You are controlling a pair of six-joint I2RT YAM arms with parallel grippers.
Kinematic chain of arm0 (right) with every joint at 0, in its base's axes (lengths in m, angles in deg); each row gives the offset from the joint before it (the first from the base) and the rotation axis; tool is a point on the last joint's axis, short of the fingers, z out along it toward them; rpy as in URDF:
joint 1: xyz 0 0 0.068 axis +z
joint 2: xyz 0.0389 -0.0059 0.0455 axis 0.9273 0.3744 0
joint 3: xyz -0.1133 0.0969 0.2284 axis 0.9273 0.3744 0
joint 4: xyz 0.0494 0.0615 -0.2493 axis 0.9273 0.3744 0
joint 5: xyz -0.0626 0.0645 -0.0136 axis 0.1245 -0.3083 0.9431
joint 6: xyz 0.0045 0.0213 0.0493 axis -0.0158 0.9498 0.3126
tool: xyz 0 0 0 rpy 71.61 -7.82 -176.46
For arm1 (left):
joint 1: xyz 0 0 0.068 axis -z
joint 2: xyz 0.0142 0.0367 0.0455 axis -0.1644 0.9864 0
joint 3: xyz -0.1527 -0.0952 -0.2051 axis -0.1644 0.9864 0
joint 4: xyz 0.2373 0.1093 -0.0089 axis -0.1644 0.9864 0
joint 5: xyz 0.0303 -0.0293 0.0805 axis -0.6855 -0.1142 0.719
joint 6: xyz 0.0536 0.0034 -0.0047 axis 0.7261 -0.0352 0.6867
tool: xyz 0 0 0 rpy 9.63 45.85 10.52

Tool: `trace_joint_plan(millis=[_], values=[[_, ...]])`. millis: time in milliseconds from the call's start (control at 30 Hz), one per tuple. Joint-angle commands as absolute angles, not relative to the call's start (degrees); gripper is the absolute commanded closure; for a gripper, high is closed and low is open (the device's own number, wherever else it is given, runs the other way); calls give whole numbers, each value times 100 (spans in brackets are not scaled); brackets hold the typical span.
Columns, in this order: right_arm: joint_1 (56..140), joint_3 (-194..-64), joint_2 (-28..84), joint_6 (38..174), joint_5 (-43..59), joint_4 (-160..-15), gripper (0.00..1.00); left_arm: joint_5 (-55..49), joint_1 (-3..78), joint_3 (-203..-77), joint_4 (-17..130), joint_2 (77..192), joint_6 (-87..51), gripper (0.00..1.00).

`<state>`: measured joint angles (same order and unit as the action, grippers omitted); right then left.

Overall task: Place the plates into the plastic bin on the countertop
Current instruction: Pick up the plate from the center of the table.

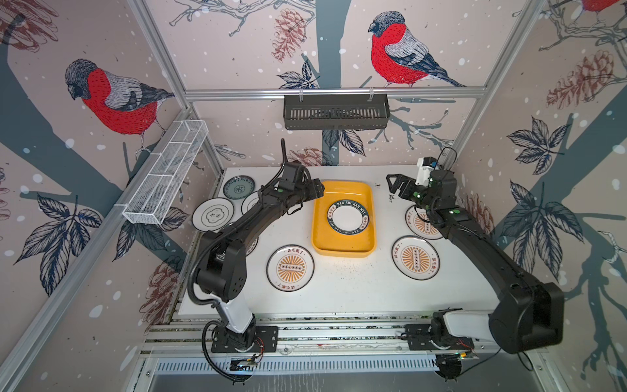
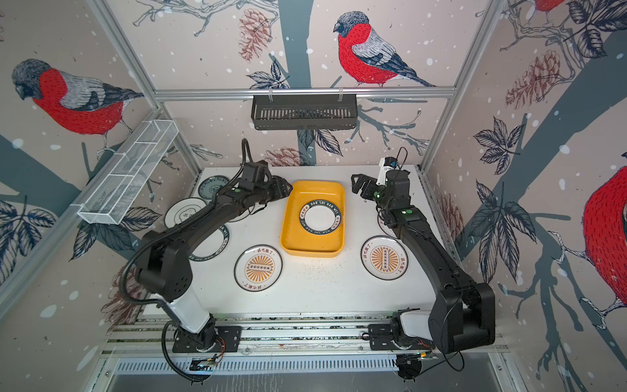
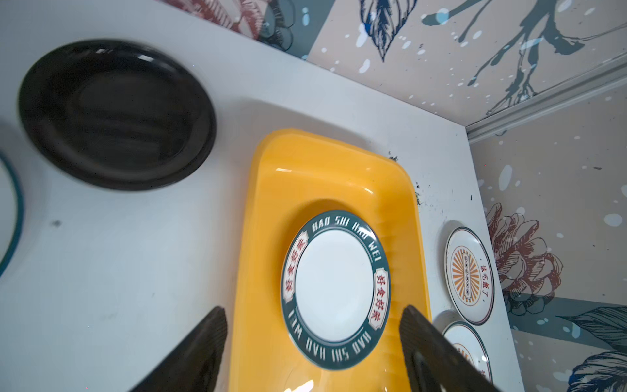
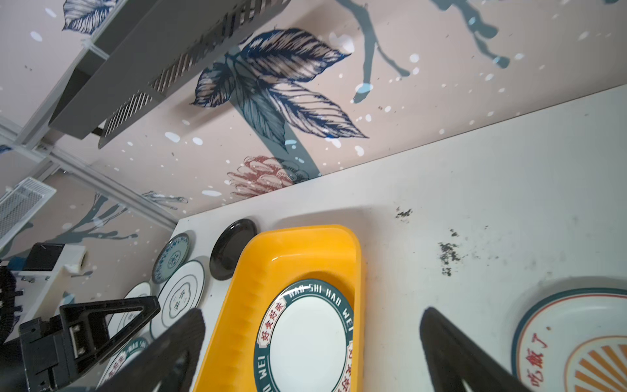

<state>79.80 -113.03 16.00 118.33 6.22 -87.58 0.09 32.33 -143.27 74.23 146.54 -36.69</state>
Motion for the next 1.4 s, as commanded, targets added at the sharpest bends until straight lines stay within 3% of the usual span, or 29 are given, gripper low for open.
trace_joint_plan(millis=[0, 133, 267, 400, 500, 700, 800, 1367], values=[[8148, -11302, 1659, 11510, 163, -8808, 1, 446, 3117, -13355, 6734, 13861, -4376, 14], [8268, -11317, 1727, 11227, 97, -8576, 1, 919, 3021, -11917, 6537, 12546, -4889, 4], [8395, -11266, 1682, 11304, 58, -8751, 0, 1139, 2832, -10694, 6500, 11312, -5318, 4], [8872, -11537, 1936, 11206, 406, -8649, 1, 690, 2275, -9830, 7013, 10450, -5479, 4], [9304, -11861, 2216, 11132, 506, -8542, 0, 125, 1920, -9543, 7466, 10238, -5315, 4], [9933, -12280, 2640, 11351, 778, -8688, 1, -63, 1558, -9321, 8203, 9925, -4984, 4], [10208, -12378, 2733, 11431, 1069, -8734, 0, -354, 1263, -8983, 8394, 9772, -5047, 9], [10815, -12371, 3022, 11606, 1614, -9206, 1, -1562, 1223, -7779, 8107, 9038, -5704, 19]])
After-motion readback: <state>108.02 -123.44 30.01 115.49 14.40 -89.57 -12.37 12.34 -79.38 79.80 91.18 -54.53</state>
